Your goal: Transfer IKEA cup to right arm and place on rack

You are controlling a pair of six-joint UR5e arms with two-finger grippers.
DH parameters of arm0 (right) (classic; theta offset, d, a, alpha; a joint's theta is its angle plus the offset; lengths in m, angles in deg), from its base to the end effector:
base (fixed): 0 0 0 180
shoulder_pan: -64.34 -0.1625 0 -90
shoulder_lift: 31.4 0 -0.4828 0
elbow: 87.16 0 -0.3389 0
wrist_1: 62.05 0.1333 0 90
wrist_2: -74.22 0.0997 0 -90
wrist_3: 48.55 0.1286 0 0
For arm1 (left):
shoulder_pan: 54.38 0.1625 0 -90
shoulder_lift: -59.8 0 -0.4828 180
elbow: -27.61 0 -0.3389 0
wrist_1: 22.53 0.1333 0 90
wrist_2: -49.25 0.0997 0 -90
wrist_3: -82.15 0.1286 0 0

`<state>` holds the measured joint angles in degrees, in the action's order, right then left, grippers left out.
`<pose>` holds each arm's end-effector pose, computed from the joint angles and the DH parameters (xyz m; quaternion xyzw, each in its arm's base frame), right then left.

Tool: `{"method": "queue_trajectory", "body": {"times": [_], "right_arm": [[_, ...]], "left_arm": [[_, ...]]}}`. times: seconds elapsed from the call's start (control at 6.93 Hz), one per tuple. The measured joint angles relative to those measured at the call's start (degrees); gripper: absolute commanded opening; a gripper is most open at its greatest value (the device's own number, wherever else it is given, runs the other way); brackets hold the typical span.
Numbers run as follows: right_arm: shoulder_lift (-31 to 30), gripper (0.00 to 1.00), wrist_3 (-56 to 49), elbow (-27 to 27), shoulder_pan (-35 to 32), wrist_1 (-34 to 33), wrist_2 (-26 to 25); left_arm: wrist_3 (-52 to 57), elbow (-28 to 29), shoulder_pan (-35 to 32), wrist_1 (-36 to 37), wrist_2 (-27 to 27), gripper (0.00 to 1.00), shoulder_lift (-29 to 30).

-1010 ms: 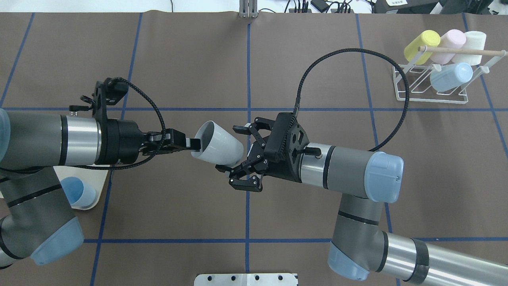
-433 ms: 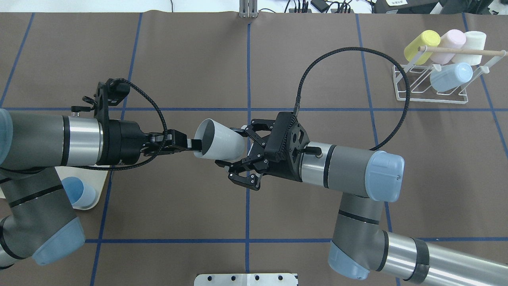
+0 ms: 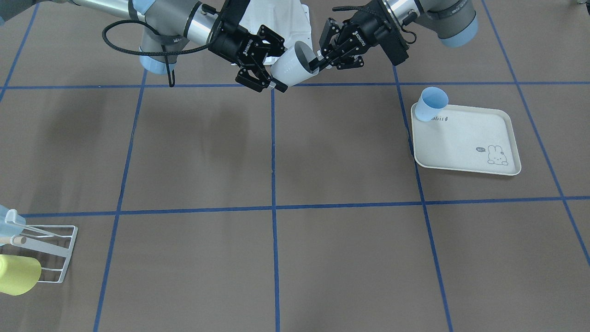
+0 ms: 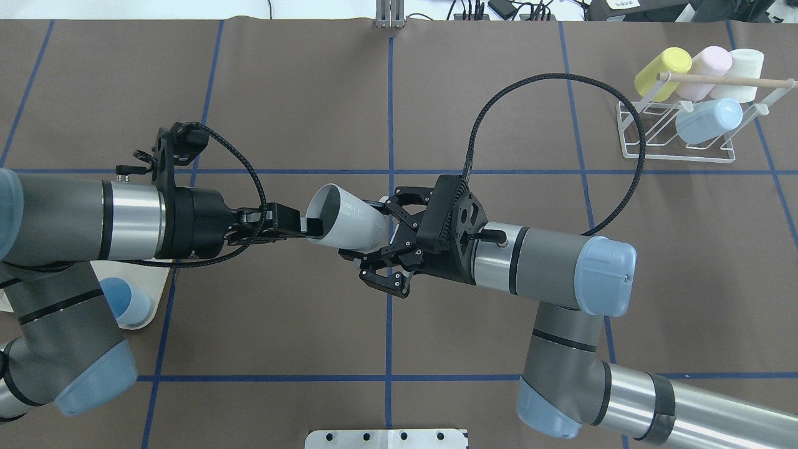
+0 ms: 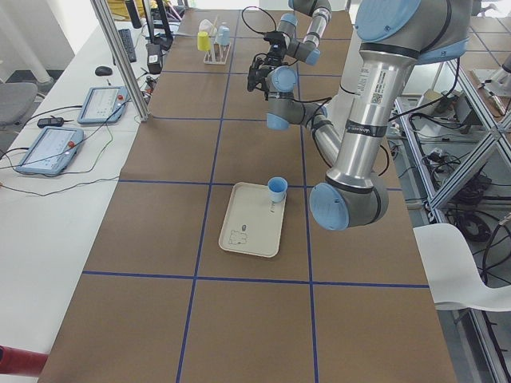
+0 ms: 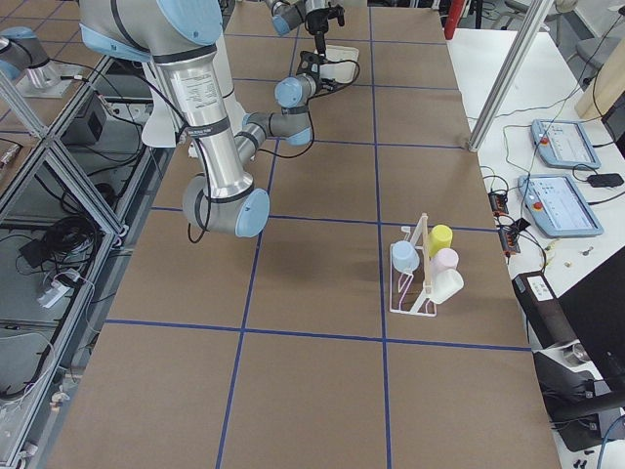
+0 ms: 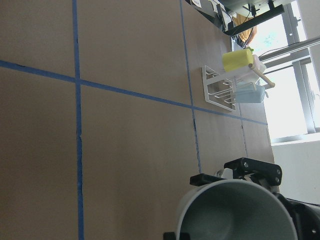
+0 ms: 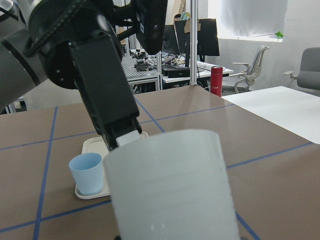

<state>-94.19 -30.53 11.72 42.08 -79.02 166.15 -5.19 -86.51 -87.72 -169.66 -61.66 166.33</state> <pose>-0.4911 -0.3404 0.2559 0.5903 -0.5615 -0.2562 0.5203 0.3697 -0.3478 0.2895 0.1155 0.7415 -0.0392 0.6597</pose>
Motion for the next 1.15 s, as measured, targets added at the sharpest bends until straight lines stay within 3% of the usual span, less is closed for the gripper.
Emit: {"method": "queue_trajectory", "body": {"times": [0.58, 0.72, 0.87, 1.15], "right_arm": [[-0.5, 0.00, 0.3, 0.0, -0.3, -0.3, -0.1], [-0.5, 0.00, 0.5, 0.2, -0.8, -1.6, -0.1], [-0.5, 0.00, 0.5, 1.0, -1.9, -6.0, 0.0], [-0.5, 0.00, -0.1, 5.7, -6.3, -22.2, 0.6]], "left_arm": [[2.0, -0.5, -3.9, 2.6, -1.6, 1.00, -0.3], [5.6, -0.6, -7.1, 6.2, -4.3, 1.00, -0.5], [11.2, -0.7, -10.9, 9.3, -7.3, 1.00, -1.8], [28.6, -1.2, -19.4, 12.1, -11.8, 1.00, -10.1]]}}
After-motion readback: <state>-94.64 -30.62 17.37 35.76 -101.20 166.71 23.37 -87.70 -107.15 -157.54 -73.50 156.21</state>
